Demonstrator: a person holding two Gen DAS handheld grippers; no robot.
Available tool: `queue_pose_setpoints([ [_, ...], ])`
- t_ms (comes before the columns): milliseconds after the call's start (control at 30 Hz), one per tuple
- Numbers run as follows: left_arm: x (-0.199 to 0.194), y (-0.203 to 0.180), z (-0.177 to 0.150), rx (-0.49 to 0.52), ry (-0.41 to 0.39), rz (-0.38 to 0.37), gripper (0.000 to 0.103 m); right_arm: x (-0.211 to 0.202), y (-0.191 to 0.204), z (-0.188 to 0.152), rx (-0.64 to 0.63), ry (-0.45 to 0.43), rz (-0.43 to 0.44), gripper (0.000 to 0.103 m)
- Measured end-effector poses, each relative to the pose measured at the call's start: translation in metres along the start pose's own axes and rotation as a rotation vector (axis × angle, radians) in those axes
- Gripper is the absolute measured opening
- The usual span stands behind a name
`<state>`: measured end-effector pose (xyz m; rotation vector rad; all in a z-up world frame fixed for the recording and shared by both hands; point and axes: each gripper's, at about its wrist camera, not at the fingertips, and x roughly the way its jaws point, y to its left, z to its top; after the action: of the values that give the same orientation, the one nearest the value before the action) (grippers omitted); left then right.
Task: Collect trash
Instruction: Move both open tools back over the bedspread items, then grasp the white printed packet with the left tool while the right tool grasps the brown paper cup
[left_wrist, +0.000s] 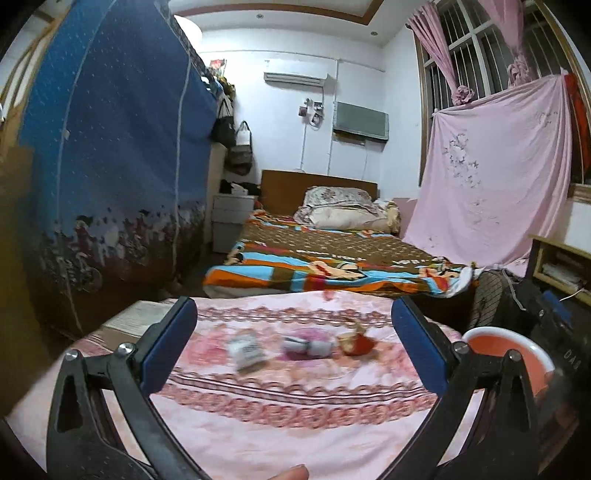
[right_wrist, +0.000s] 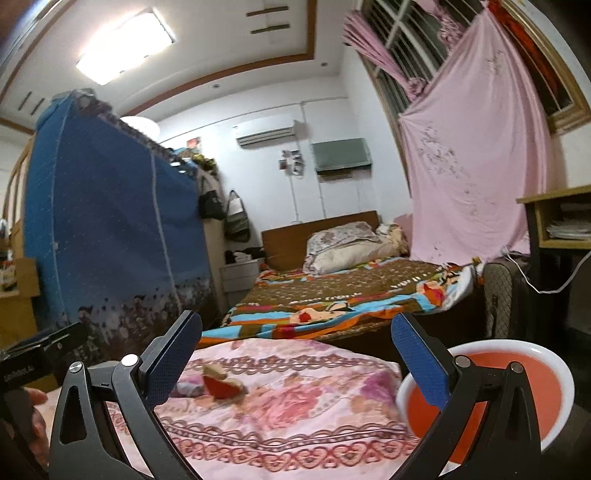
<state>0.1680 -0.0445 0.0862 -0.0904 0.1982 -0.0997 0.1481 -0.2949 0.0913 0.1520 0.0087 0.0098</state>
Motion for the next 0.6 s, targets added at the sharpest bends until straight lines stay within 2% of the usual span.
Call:
queue_pose_setpoints([
  [300, -0.004, 0.030, 0.009, 0.027, -0.085, 0.060, 0.092, 0.008, 0.041, 0.000, -0.134, -0.040, 0.075, 0.103],
  [400, 0.003, 0.034, 0.012, 0.043, -0.080, 0.064, 0.092, 0.024, 0.051, 0.004, -0.150, -0.018, 0.093, 0.103],
  [500, 0.018, 0.038, 0.009, 0.061, -0.014, 0.064, 0.092, 0.051, 0.058, 0.003, -0.153, 0.070, 0.108, 0.103],
  [600, 0.038, 0.046, 0.000, 0.046, 0.093, 0.051, 0.092, 0.082, 0.062, -0.004, -0.152, 0.189, 0.121, 0.103],
])
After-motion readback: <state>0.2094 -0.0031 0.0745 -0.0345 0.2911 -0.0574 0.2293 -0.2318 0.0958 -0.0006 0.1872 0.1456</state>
